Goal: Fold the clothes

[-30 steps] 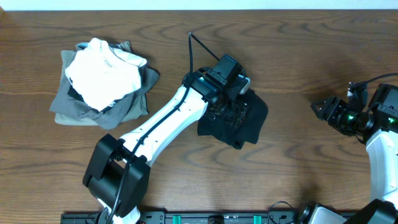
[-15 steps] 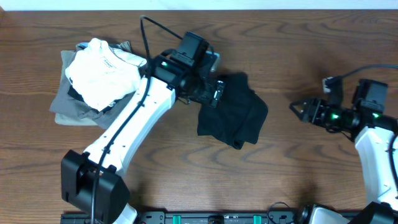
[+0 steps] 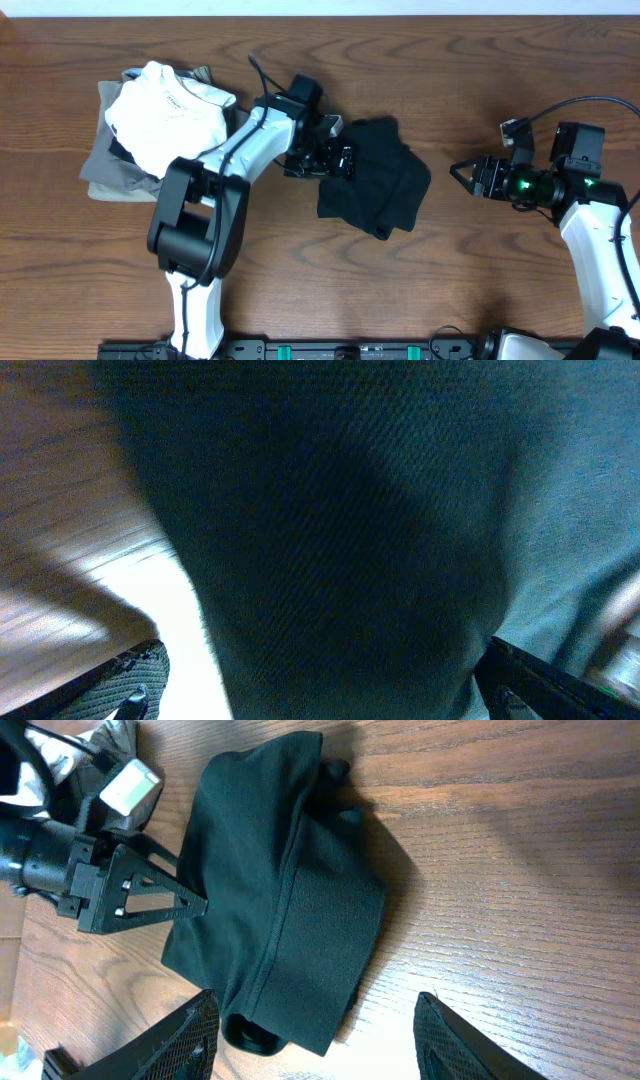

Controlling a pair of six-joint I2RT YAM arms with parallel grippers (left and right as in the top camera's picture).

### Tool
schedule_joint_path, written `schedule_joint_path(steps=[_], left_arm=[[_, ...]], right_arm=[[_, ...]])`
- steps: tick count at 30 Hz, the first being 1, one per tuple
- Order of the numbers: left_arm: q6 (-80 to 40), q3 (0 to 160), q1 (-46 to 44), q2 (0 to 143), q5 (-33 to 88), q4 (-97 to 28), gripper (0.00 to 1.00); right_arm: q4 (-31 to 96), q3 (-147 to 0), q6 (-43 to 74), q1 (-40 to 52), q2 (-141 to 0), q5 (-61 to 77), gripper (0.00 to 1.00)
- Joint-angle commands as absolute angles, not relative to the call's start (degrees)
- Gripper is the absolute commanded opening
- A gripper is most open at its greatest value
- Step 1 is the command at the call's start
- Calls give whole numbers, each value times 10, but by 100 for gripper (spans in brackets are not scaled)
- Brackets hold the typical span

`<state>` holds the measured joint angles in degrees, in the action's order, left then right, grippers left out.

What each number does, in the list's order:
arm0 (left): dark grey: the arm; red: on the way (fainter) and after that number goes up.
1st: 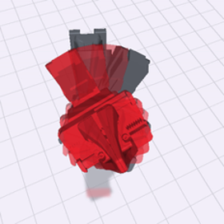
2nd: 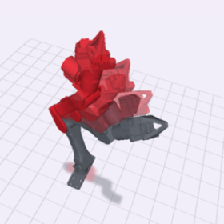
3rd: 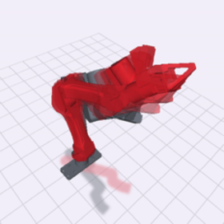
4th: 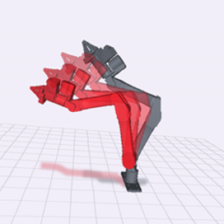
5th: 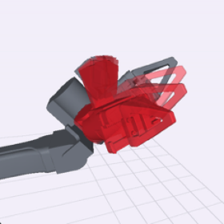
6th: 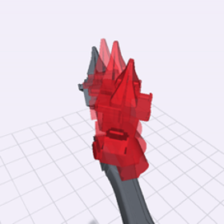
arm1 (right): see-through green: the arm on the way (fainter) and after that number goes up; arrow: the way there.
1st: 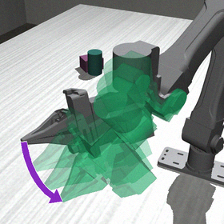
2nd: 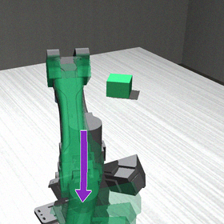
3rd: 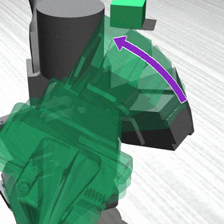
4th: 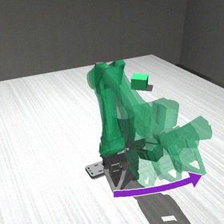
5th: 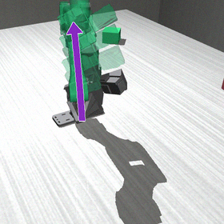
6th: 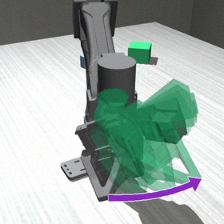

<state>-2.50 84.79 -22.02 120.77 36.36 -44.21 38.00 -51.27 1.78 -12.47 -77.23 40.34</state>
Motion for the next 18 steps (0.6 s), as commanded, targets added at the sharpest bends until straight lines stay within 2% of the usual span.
schedule_joint_path(steps=[1, 3, 5, 6, 7, 8, 18], left_arm=[[40, 847, -218, 1227, 544, -431, 98], [51, 847, -221, 1233, 577, -427, 94], [56, 847, -225, 1233, 574, -427, 65], [56, 847, -226, 1232, 574, -425, 39], [55, 847, -226, 1232, 575, -425, 19], [55, 848, -225, 1230, 574, -425, 6], [55, 947, -156, 1107, 562, -447, 6]], right_arm=[[379, -516, 4, -119, -768, 414, 60], [375, -516, 4, -119, -768, 414, 59], [371, -516, 4, -119, -768, 414, 59], [370, -516, 4, -119, -768, 414, 59], [370, -516, 4, -119, -768, 414, 59], [371, -516, 4, -119, -768, 414, 58], [370, -516, 17, -119, -768, 414, 57]])
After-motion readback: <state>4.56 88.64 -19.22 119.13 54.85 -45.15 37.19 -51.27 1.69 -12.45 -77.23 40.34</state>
